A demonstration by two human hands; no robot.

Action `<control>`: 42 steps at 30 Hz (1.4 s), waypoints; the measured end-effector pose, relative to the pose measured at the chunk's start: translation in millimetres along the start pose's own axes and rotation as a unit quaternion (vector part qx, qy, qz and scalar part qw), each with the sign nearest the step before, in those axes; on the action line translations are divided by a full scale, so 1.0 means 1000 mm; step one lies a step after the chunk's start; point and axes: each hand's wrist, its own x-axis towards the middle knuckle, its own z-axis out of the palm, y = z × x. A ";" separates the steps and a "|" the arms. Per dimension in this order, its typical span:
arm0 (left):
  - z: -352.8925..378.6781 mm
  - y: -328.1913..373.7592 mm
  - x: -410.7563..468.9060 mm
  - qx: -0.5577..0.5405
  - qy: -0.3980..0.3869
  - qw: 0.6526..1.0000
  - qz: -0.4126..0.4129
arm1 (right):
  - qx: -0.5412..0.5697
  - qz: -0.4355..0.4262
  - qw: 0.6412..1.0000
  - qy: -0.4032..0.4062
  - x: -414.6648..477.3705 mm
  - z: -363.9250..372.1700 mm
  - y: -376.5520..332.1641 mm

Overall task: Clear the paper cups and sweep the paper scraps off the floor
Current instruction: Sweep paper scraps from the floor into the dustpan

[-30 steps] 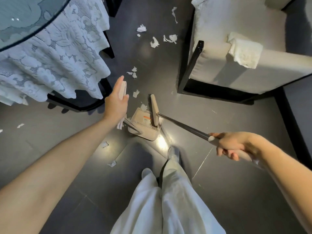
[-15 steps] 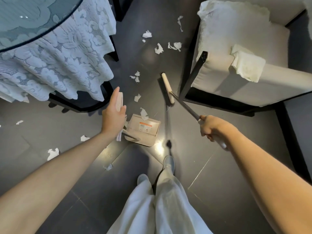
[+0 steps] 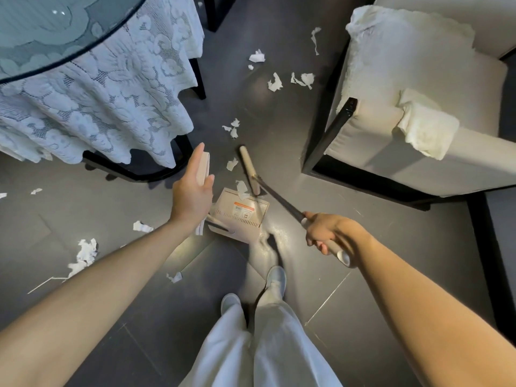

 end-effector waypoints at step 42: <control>-0.026 0.014 0.143 -0.048 0.075 0.995 -0.037 | -0.205 -0.045 0.978 0.020 0.087 -0.163 -0.212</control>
